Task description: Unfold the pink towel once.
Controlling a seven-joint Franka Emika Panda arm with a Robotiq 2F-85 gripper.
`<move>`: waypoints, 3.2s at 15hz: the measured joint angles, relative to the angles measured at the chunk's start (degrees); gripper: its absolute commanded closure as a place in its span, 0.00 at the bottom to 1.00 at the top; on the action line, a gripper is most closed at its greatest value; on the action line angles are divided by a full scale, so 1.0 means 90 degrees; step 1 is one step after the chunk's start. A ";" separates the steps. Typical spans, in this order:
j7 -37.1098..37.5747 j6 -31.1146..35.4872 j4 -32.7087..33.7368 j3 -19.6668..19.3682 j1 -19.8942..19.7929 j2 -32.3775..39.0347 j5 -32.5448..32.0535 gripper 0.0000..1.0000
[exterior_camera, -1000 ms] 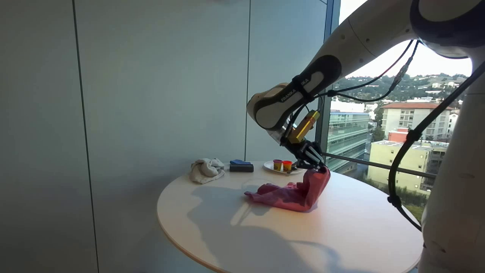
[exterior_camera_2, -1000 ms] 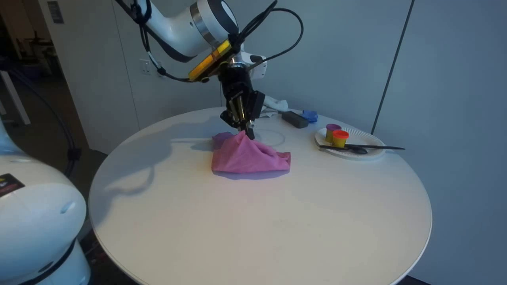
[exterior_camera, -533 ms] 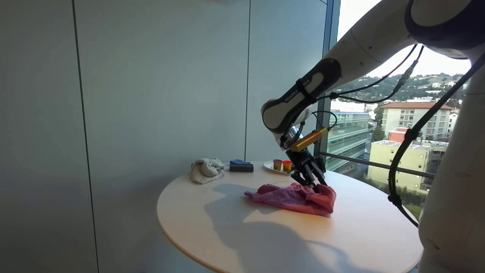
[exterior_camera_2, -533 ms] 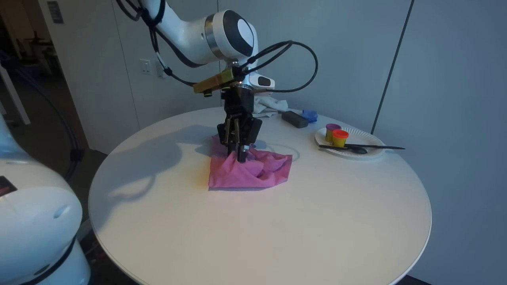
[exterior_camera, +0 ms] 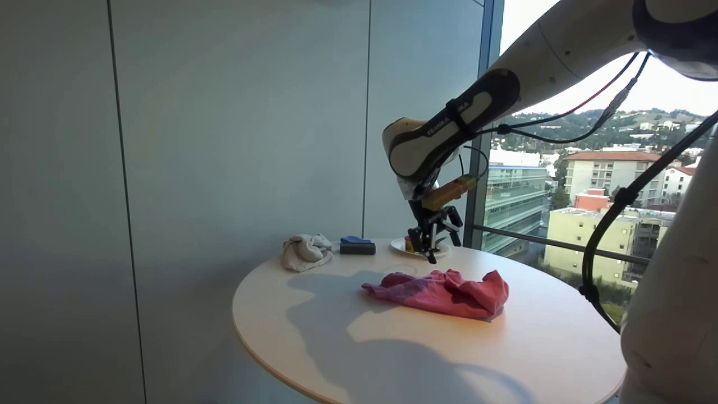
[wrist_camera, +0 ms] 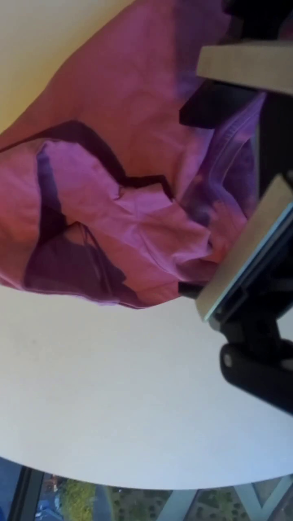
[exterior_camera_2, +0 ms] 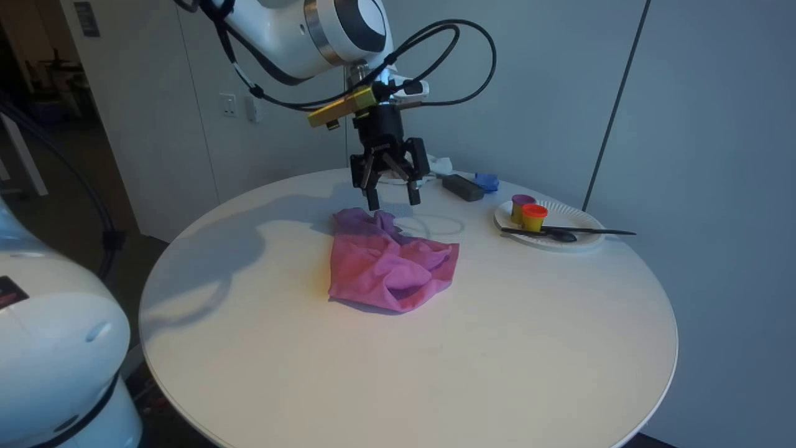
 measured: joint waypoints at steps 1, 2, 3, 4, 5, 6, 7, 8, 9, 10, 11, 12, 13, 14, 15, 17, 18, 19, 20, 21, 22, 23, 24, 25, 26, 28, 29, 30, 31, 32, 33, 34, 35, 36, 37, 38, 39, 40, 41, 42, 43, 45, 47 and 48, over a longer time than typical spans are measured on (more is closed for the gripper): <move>-0.0144 0.0280 0.0060 0.0002 0.0005 -0.0014 0.0046 0.00; -0.0301 0.0575 0.0126 0.0002 0.0006 -0.0004 0.0112 0.00; -0.0489 0.0882 0.0190 -0.0003 0.0006 0.0024 0.0217 0.00; -0.0711 0.1179 0.0248 -0.0018 0.0006 0.0073 0.0413 0.00; -0.0962 0.1453 0.0302 -0.0040 0.0006 0.0140 0.0665 0.00; -0.1241 0.1691 0.0354 -0.0063 0.0006 0.0224 0.0980 0.00; -0.1549 0.1859 0.0400 -0.0082 0.0007 0.0314 0.1333 0.00; -0.1907 0.1964 0.0450 -0.0091 0.0010 0.0414 0.1735 0.00; -0.2263 0.1980 0.0498 -0.0092 0.0015 0.0508 0.2138 0.00; -0.2624 0.1915 0.0549 -0.0091 0.0031 0.0599 0.2525 0.00; -0.2960 0.1773 0.0597 -0.0086 0.0054 0.0672 0.2851 0.00; -0.3263 0.1558 0.0649 -0.0077 0.0083 0.0722 0.3114 0.00; -0.3516 0.1228 0.0706 -0.0061 0.0109 0.0747 0.3251 0.00; -0.3726 0.0886 0.0759 -0.0045 0.0129 0.0743 0.3307 0.00; -0.3877 0.0536 0.0814 -0.0035 0.0141 0.0723 0.3313 0.00; -0.4138 -0.0109 0.0899 -0.0037 0.0144 0.0645 0.3312 0.00; -0.4273 -0.0347 0.0921 -0.0052 0.0142 0.0607 0.3313 0.00; -0.4402 -0.0515 0.0928 -0.0074 0.0138 0.0584 0.3313 0.00; -0.4518 -0.0616 0.0928 -0.0101 0.0130 0.0586 0.3313 0.00; -0.4623 -0.0667 0.0928 -0.0121 0.0125 0.0612 0.3310 0.00; -0.4715 -0.0671 0.0928 -0.0129 0.0125 0.0661 0.3292 0.00; -0.4782 -0.0661 0.0928 -0.0125 0.0127 0.0732 0.3255 0.00; -0.4818 -0.0618 0.0930 -0.0108 0.0135 0.0811 0.3193 0.00; -0.4831 -0.0528 0.0932 -0.0077 0.0146 0.0890 0.3102 0.00; -0.4831 -0.0418 0.0932 -0.0035 0.0158 0.0965 0.2996 0.00; -0.4831 -0.0144 0.0934 0.0042 0.0192 0.1102 0.2787 0.00; -0.4831 0.0000 0.0934 0.0068 0.0205 0.1160 0.2735 0.00; -0.4831 0.0141 0.0933 0.0087 0.0208 0.1208 0.2692 0.00; -0.4831 0.0259 0.0930 0.0092 0.0208 0.1253 0.2680 0.00; -0.4830 0.0331 0.0925 0.0090 0.0200 0.1290 0.2680 0.00; -0.4827 0.0363 0.0913 0.0084 0.0183 0.1318 0.2687 0.00; -0.4824 0.0363 0.0890 0.0074 0.0160 0.1334 0.2715 0.00; -0.4824 0.0363 0.0854 0.0063 0.0131 0.1336 0.2747 0.00; -0.4824 0.0364 0.0819 0.0051 0.0107 0.1336 0.2778 0.00; -0.4820 0.0364 0.0785 0.0038 0.0085 0.1336 0.2802 0.00; -0.4819 0.0364 0.0754 0.0027 0.0067 0.1336 0.2835 0.00; -0.4819 0.0364 0.0729 0.0020 0.0054 0.1335 0.2867 0.00; -0.4819 0.0364 0.0706 0.0017 0.0045 0.1335 0.2899 0.00; -0.4819 0.0363 0.0684 0.0017 0.0039 0.1335 0.2947 0.00; -0.4820 0.0349 0.0670 0.0016 0.0035 0.1335 0.3031 0.00; -0.4820 0.0335 0.0659 0.0015 0.0033 0.1335 0.3122 0.00; -0.4817 0.0315 0.0644 0.0016 0.0033 0.1335 0.3232 0.00; -0.4752 0.0288 0.0632 0.0022 0.0034 0.1317 0.3249 0.00; -0.4695 0.0280 0.0626 0.0027 0.0036 0.1299 0.3249 0.00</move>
